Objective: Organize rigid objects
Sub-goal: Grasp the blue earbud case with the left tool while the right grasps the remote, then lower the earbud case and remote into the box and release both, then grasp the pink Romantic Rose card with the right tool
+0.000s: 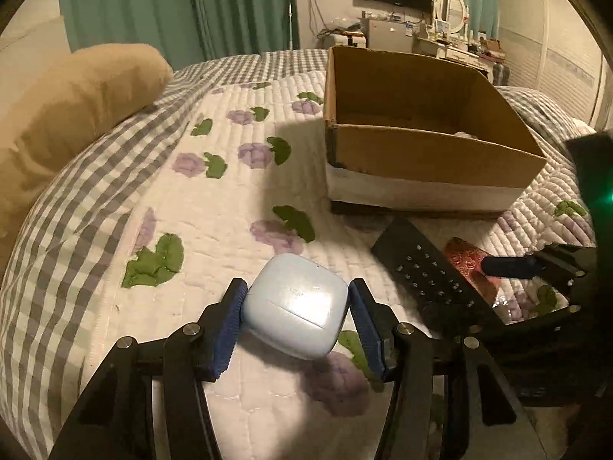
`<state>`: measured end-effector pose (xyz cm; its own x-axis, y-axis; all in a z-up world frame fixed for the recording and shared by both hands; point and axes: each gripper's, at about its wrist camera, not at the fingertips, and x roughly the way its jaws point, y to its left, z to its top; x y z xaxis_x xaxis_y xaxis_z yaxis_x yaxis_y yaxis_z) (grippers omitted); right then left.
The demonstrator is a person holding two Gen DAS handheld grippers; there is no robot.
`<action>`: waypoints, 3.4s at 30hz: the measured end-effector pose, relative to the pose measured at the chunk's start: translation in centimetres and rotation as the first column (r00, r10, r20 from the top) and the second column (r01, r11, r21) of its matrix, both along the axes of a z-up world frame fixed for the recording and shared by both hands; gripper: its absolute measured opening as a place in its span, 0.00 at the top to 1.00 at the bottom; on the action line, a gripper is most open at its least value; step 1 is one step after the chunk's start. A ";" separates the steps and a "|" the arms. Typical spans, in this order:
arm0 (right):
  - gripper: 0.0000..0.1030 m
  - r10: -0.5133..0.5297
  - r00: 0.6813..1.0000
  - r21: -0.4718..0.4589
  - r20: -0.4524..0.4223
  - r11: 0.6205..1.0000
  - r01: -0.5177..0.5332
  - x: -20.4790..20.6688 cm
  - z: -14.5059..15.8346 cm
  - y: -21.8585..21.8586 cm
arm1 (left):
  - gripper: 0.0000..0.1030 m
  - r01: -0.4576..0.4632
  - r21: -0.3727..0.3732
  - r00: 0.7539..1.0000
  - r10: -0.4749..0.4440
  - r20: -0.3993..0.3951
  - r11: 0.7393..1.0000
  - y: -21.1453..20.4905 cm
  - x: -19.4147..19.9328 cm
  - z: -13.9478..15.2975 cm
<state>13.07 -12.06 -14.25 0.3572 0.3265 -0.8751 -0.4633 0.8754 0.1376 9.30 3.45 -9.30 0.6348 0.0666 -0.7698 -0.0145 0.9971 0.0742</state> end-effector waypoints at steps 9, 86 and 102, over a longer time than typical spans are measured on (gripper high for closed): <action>0.62 0.085 0.992 -0.129 0.096 0.989 -0.072 -1.1 -0.9 3.6 | 0.46 0.002 -0.056 1.000 -0.002 0.001 0.998 0.6 -0.2 0.2; 0.09 -0.214 0.865 0.099 0.454 0.977 0.189 1.6 21.8 -10.8 | 0.00 0.179 -0.018 0.965 -0.172 0.198 0.984 -3.9 7.1 12.7; 0.00 -0.099 0.974 -0.077 0.206 0.990 0.117 -0.7 5.6 -5.3 | 0.00 0.044 -0.052 0.998 -0.041 0.046 0.998 -0.6 2.8 1.0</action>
<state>12.39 -17.39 -8.70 0.5577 0.2015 -0.8052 -0.3755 0.9264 -0.0282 12.09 2.81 -8.33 0.6699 -0.0012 -0.7424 0.0258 0.9994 0.0217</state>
